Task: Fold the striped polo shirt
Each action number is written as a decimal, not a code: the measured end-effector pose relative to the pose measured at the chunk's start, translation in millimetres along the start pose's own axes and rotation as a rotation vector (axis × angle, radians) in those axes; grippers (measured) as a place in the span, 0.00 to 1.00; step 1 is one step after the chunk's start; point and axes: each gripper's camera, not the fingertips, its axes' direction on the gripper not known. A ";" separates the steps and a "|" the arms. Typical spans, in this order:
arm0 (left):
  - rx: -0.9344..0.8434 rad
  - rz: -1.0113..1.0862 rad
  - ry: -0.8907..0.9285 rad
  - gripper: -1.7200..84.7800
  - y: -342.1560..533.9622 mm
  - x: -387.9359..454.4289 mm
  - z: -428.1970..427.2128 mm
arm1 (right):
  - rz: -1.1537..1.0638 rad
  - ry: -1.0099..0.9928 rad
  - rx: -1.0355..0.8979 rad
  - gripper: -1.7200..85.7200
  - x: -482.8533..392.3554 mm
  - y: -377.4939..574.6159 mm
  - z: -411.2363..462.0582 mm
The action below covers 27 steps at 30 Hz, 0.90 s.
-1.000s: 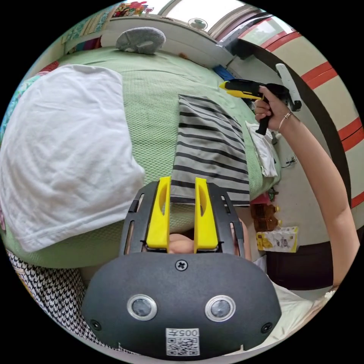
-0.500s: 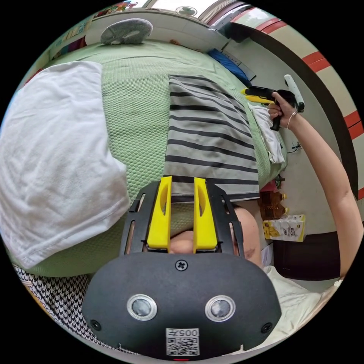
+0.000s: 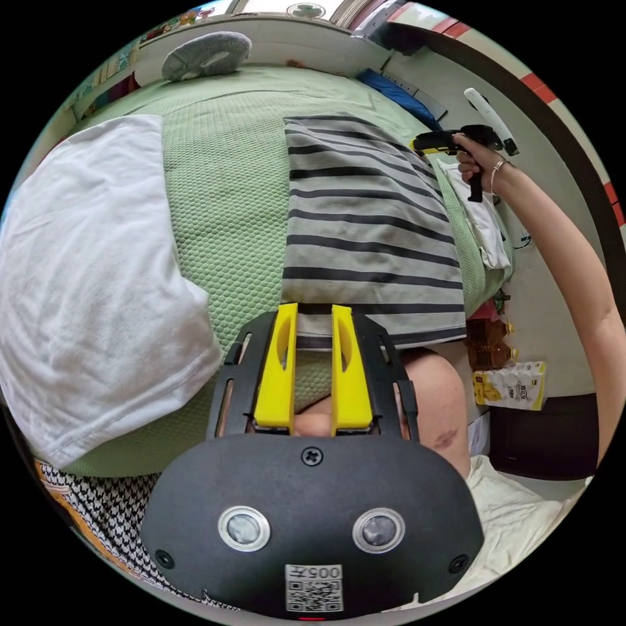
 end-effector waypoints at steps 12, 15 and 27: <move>0.097 -0.029 0.117 0.20 -9.3 -2.7 -1.9 | 0.236 -0.253 0.113 0.15 83.1 48.1 -15.5; 0.062 -0.041 0.148 0.17 -16.9 2.9 12.7 | 0.108 -0.295 0.071 0.19 73.2 58.3 -18.2; -0.088 0.018 0.078 0.05 -47.8 36.5 38.3 | 0.018 -0.251 0.053 0.03 37.4 95.9 -22.4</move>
